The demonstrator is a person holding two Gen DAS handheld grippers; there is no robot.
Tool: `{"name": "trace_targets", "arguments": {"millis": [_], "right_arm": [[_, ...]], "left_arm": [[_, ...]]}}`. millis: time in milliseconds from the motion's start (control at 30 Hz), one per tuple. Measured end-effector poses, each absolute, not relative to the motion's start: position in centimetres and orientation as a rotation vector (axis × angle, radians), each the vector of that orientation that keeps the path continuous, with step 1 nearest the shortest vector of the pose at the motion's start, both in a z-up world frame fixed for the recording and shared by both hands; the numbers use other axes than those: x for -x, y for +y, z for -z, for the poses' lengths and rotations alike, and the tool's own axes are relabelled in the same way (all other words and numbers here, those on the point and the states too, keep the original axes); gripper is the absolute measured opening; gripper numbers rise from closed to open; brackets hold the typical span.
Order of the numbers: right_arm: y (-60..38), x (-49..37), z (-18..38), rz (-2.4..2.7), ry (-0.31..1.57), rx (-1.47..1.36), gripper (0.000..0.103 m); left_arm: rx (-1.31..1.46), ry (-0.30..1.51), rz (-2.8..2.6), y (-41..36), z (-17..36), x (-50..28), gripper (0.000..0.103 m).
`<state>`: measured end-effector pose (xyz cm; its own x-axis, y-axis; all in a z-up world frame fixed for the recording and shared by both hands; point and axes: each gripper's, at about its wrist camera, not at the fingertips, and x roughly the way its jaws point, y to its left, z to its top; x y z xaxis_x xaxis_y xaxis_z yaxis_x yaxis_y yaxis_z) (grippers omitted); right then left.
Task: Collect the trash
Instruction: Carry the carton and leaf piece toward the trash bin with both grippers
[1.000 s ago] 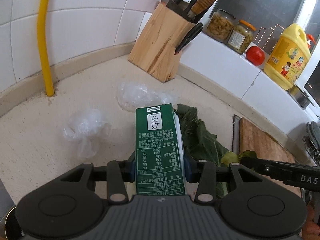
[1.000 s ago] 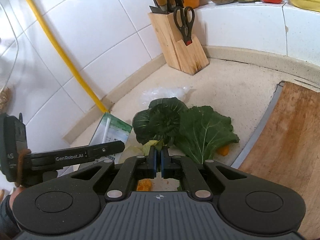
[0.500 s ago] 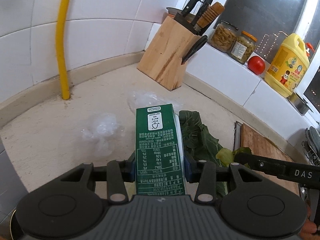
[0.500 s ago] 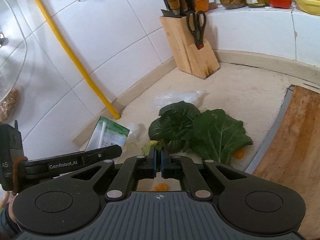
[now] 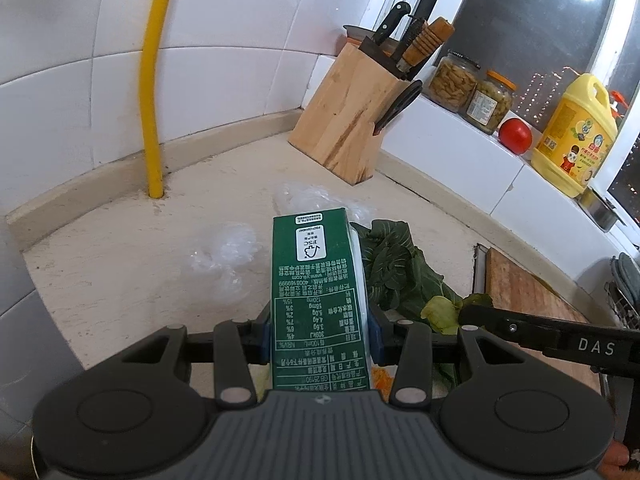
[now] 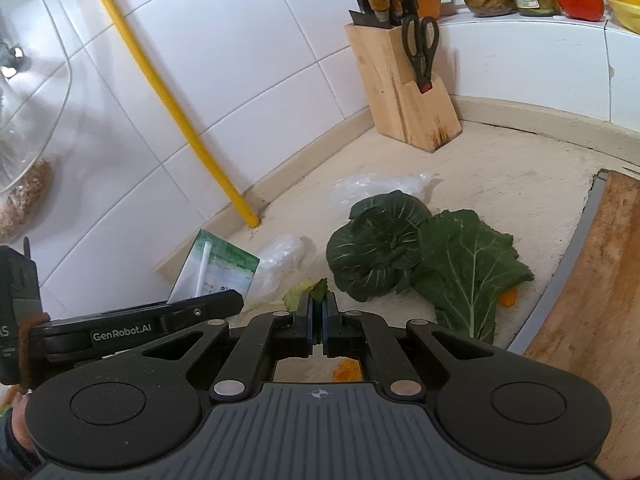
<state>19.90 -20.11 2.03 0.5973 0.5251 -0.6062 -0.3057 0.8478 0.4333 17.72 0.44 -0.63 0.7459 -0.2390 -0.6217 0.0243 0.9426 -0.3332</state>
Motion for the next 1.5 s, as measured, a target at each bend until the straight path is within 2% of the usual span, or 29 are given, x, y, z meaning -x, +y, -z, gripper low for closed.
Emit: {"name": "trace_targets", "arguments": {"millis": [733, 1500], "right_arm": [[-14.8, -19.0, -2.6, -0.587, 0.806, -0.253, 0.006], [-1.3, -17.6, -2.1, -0.809, 0.873, -0.148, 0.007]], "left_arm": [[0.336, 0.683, 0.089, 4.0, 0.1, -14.4, 0.038], [0.433, 0.648, -0.128, 14.1, 1.2, -7.6, 0.038]]}}
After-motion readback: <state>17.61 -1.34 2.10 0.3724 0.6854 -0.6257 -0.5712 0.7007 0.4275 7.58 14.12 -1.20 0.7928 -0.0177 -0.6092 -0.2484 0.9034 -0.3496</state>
